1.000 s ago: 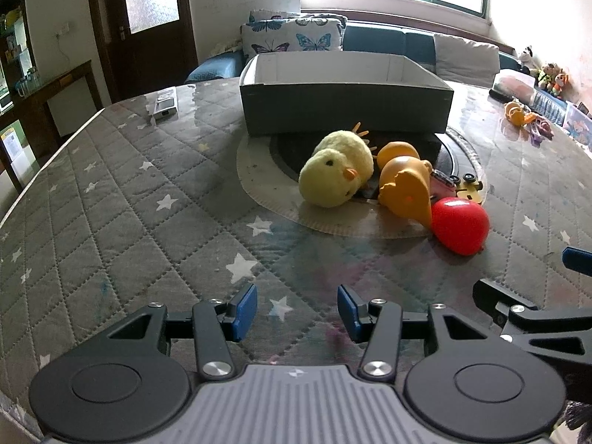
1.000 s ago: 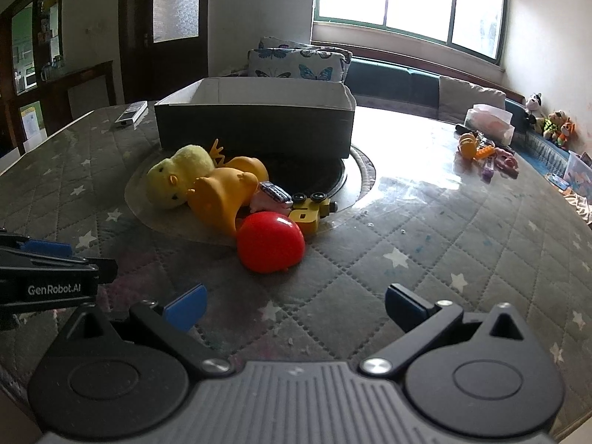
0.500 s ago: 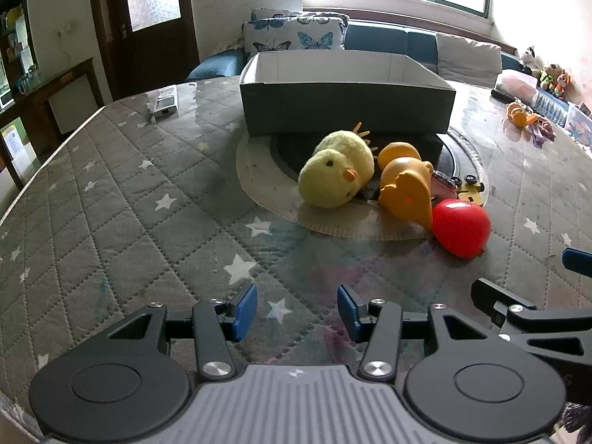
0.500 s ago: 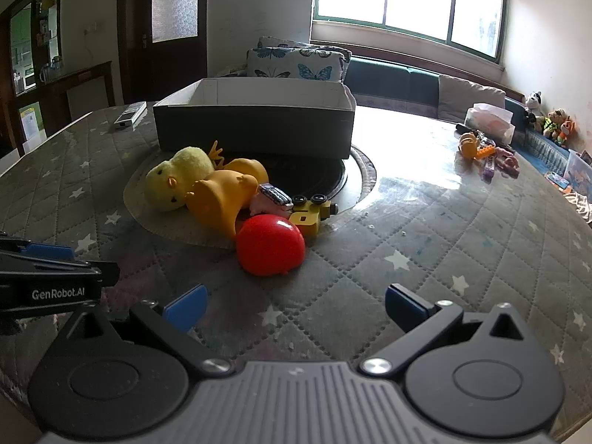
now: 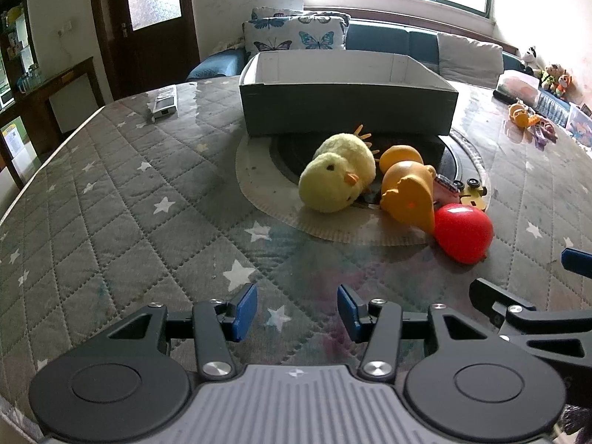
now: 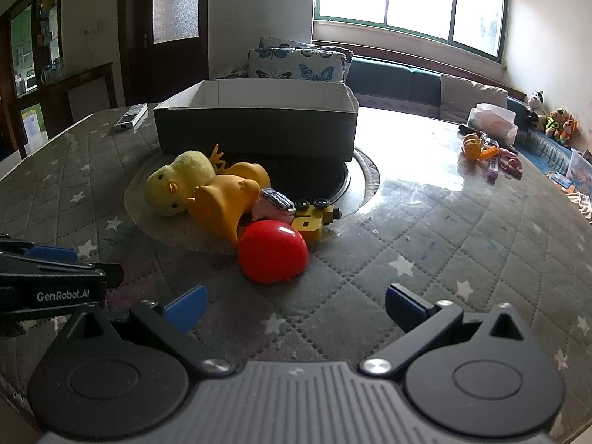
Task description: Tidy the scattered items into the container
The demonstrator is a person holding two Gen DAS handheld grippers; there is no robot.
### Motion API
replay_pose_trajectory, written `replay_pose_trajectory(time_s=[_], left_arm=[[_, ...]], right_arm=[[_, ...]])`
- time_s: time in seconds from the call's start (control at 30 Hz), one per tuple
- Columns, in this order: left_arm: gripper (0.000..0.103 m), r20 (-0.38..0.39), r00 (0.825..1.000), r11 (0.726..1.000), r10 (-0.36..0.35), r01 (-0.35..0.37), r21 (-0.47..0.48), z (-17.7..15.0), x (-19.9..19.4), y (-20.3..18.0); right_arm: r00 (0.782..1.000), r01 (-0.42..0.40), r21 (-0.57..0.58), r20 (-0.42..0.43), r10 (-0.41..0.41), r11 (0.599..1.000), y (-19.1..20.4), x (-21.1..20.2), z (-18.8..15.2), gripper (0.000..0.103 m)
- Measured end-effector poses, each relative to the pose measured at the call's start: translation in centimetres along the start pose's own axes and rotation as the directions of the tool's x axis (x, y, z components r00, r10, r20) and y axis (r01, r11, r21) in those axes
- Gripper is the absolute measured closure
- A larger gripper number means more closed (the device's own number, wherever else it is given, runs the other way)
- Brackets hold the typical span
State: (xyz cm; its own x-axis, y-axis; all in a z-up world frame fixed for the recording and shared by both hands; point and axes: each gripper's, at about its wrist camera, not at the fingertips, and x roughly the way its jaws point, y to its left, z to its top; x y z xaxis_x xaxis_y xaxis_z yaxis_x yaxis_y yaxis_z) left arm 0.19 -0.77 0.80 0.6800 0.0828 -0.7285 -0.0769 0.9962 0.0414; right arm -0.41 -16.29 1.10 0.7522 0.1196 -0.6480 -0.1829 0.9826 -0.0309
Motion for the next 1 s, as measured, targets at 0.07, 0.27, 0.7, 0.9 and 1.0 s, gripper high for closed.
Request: replay_pose_trajectory(time_s=[0.07, 0.27, 0.7, 0.9, 1.0], left_arm=[[0.051, 0.001, 1.0, 1.0, -0.001, 0.001, 0.0, 0.1, 0.0, 0.0], [0.051, -0.004, 1.0, 1.0, -0.002, 0.002, 0.0, 0.4, 0.3, -0.1], [0.051, -0.004, 1.0, 1.0, -0.002, 0.002, 0.009, 1.6, 0.7, -0.1], [0.051, -0.01, 1.0, 1.0, -0.006, 0.006, 0.014, 2.0, 1.2, -0.1], [0.051, -0.013, 1.0, 1.0, -0.009, 0.009, 0.019, 2.2, 1.3, -0.2]], right_arm=[[1.0, -0.002, 0.001, 0.0, 0.002, 1.0, 0.0, 0.1, 0.1, 0.0], [1.0, -0.004, 0.001, -0.005, 0.004, 1.0, 0.0, 0.4, 0.3, 0.0], [1.0, -0.024, 0.001, 0.008, 0.024, 1.0, -0.3, 0.8, 1.2, 0.0], [0.999, -0.034, 0.0, 0.009, 0.034, 0.999, -0.4, 1.1, 1.7, 0.0], [0.999, -0.042, -0.001, 0.009, 0.042, 0.999, -0.4, 1.3, 1.8, 0.0]])
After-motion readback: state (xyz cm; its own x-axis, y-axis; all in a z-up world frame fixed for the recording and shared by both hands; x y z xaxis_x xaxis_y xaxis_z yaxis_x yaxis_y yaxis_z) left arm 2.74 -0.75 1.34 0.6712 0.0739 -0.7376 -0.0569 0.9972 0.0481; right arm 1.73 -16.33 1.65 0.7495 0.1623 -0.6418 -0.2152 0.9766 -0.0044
